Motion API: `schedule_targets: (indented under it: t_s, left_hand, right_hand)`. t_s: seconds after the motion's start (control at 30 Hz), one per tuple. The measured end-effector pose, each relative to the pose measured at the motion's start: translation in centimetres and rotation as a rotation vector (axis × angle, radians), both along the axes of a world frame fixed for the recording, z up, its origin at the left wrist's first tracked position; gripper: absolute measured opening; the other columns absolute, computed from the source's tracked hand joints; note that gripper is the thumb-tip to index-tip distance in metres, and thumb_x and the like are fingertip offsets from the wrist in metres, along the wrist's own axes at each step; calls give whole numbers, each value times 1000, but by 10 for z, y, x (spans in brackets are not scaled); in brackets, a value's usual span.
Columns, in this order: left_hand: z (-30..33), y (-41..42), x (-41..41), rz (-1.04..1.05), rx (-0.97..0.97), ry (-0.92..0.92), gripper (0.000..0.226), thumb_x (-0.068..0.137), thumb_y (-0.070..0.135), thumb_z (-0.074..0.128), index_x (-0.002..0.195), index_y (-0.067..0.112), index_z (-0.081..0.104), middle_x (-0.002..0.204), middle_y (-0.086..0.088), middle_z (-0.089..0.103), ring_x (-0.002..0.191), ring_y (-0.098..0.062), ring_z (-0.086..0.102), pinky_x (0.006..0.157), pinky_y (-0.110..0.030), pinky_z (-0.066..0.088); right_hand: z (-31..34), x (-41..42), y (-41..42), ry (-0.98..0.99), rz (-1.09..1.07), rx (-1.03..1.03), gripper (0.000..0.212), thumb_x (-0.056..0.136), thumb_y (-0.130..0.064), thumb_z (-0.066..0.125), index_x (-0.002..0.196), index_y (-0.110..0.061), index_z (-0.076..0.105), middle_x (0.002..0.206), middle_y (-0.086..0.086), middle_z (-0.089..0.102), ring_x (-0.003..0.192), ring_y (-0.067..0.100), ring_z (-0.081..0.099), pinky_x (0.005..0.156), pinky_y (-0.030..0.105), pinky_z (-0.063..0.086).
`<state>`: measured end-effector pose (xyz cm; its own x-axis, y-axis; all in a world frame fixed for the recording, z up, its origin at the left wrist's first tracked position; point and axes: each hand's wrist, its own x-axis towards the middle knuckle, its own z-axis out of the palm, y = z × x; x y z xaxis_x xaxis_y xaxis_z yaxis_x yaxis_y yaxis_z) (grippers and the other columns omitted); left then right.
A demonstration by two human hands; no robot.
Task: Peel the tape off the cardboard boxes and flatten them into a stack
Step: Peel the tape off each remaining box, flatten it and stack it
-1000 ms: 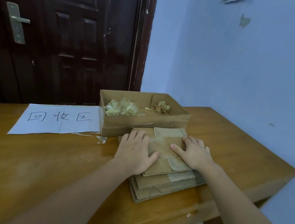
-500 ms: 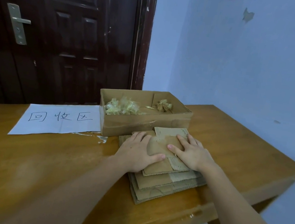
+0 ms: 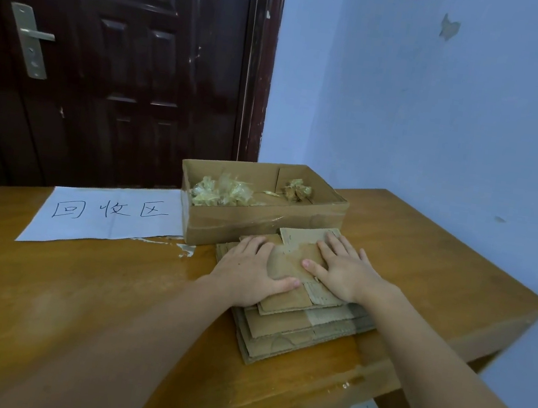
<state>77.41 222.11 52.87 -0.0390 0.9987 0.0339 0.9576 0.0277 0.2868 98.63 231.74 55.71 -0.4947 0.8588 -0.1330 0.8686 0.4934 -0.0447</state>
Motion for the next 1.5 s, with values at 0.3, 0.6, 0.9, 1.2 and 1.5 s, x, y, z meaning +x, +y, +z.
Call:
schedule_targets:
  t_s: [0.3,0.6,0.9,1.2,1.5]
  left_hand:
    - [0,0,-1,-10,12,-11,119,72,102,21,161,23,20,169,2,12,156,-23,7,127,-48,12]
    - [10,-6,-4,-30,5,24,108,82,94,16,163,22,22,171,-1,14,157,-22,9,126,-48,14]
    - [47,-41,-31,-81,130,39,64,105,56,43,158,22,37,166,1,31,152,-19,28,123,-40,24]
    - [84,-112,-105,28,178,36,68,105,57,42,160,20,29,165,-1,33,150,-21,31,120,-37,26]
    - [95,-196,-195,258,179,91,71,104,60,43,162,21,27,167,4,29,153,-17,26,121,-34,23]
  right_hand:
    - [2,-9,2,37,23,-46,75,77,-94,5,148,-68,6,168,-11,5,154,28,2,116,60,12]
    - [9,-13,-11,8,20,-31,70,90,-85,8,155,-59,6,171,0,-2,156,29,-9,119,65,-3]
    - [51,-33,-40,-65,156,204,66,106,-50,40,163,-33,11,169,8,18,154,27,18,124,49,15]
    - [94,-107,-93,170,396,254,68,106,-47,45,163,-24,16,170,2,16,155,21,18,122,34,17]
    - [89,-232,-153,224,609,132,71,104,-55,42,163,-25,15,171,-3,10,157,14,8,125,34,13]
